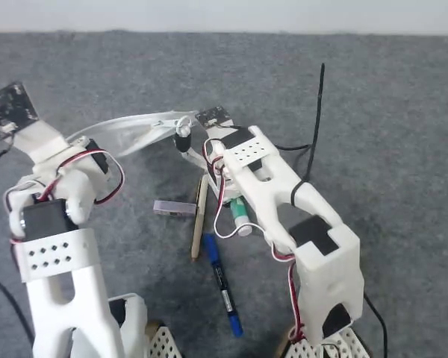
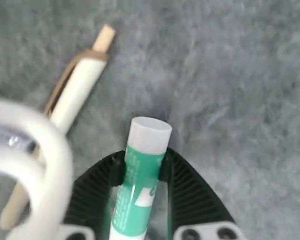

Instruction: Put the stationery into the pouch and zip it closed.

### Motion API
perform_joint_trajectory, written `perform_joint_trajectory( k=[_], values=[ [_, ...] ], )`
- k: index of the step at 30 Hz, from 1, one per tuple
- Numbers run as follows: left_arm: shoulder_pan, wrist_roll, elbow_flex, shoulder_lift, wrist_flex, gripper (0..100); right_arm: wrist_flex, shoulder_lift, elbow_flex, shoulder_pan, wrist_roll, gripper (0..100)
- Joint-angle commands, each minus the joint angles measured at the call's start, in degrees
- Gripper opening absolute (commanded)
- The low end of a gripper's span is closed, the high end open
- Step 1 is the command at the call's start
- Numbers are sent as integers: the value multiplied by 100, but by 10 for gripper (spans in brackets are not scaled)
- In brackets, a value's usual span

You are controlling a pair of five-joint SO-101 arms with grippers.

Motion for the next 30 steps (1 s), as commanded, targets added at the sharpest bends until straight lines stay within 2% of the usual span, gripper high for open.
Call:
perform_joint_trajectory(
  k=[1, 12, 18, 26, 30],
  values=[
    [-44, 44, -189, 26, 18, 9, 391, -848, -308, 84, 105, 6],
    [-44, 44, -189, 26, 18, 9, 1349, -2176, -308, 40, 114, 6],
    [-44, 44, -189, 26, 18, 9, 1974, -2941, -281, -233, 114, 6],
    [-44, 44, -189, 26, 18, 9, 1930, -3829, 176, -585, 79, 6],
    [-44, 44, -189, 26, 18, 9, 1516, -4558, 791, -681, 79, 6]
  ],
)
